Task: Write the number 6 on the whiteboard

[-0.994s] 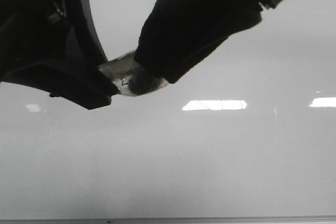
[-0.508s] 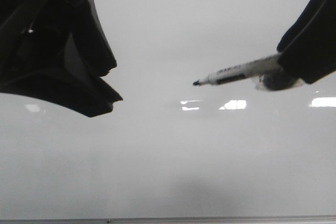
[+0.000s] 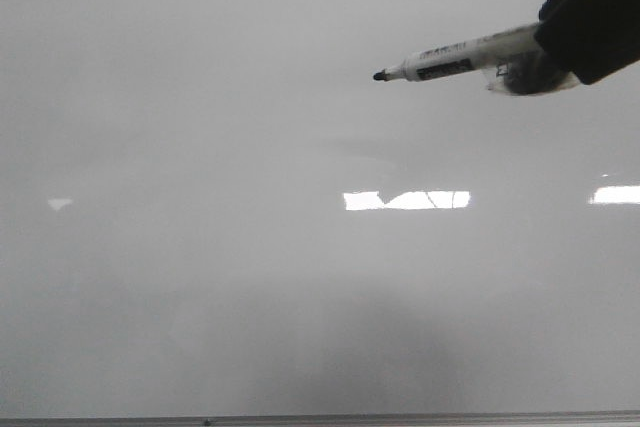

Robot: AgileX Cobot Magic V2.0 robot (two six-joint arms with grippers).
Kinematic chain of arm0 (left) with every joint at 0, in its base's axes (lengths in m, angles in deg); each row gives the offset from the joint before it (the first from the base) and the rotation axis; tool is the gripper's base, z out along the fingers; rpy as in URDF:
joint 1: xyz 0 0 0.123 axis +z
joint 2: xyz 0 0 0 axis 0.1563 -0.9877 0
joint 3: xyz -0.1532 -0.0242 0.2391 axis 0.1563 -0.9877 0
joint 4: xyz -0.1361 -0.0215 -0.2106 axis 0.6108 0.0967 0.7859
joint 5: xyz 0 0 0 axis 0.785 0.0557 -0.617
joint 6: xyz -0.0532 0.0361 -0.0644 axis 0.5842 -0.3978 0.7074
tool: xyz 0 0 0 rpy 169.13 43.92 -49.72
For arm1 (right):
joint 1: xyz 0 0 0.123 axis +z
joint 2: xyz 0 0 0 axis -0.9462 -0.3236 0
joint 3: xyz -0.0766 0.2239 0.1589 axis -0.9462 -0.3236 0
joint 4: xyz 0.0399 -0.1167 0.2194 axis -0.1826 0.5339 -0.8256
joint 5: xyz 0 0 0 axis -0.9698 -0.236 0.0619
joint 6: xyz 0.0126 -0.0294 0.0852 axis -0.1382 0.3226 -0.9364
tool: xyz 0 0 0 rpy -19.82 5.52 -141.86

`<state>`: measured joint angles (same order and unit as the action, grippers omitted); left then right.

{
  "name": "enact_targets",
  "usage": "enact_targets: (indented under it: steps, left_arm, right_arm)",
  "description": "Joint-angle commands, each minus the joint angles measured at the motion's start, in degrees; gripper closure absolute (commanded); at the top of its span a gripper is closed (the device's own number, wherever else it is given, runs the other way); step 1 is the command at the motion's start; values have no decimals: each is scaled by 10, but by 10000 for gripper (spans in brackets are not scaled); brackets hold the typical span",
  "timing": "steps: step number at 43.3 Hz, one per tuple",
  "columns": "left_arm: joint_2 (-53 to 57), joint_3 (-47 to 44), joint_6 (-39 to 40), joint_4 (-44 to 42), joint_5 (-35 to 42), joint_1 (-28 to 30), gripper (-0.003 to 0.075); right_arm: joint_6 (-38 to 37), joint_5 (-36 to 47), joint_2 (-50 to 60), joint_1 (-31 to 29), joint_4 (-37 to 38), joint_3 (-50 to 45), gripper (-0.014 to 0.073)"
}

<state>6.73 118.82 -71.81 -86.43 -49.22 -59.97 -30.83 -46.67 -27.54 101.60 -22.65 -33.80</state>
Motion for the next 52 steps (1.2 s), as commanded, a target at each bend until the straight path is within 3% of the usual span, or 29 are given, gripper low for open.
enact_targets:
  steps: [1, 12, 18, 24, 30, 37, 52]
  left_arm:
    - [90, -42, 7, 41, 89, 4, 741]
    - [251, -129, 7, 61, 107, 4, 741]
    - [258, -131, 7, 61, 108, 4, 741]
    - [258, -131, 7, 61, 108, 4, 741]
    - [258, -131, 7, 61, 109, 4, 741]
    - [258, -131, 7, 61, 109, 4, 741]
    - [258, -131, 7, 60, 109, 4, 741]
  right_arm:
    - [-1, 57, 8, -3, -15, 13, 652]
    - [-1, 170, -74, -3, -44, 51, 652]
    - [-1, 217, -154, -3, -44, 105, 652]
    - [-1, 316, -205, -3, -55, 126, 652]
    - [-1, 343, -250, -3, -75, 151, 652]
    - [-1, 334, -296, -3, -87, 181, 652]
    - [5, 189, -378, 35, -77, 192, 652]
